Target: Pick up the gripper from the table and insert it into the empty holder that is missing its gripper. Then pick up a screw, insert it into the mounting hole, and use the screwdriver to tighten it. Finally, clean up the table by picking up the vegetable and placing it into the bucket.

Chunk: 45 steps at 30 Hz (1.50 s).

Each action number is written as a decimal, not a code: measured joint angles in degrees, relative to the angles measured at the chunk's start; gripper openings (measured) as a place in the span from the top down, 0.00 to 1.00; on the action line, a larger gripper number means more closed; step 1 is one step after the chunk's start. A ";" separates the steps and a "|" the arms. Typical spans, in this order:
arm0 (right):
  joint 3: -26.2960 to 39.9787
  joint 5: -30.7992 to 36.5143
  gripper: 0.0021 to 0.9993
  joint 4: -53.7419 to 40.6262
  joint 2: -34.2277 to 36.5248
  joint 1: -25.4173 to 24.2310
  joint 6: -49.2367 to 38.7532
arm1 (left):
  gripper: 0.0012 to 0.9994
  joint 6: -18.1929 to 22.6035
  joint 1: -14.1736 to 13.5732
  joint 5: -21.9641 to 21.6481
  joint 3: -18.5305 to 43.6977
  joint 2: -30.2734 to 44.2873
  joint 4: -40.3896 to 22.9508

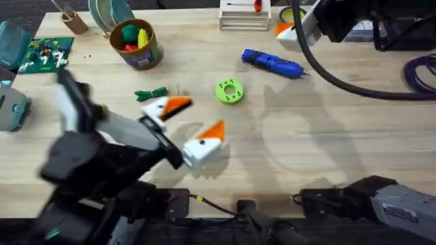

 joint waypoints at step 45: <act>0.00 0.00 0.01 -3.41 0.00 0.00 1.01 | 0.01 -27.70 5.56 -40.20 52.23 67.04 -40.65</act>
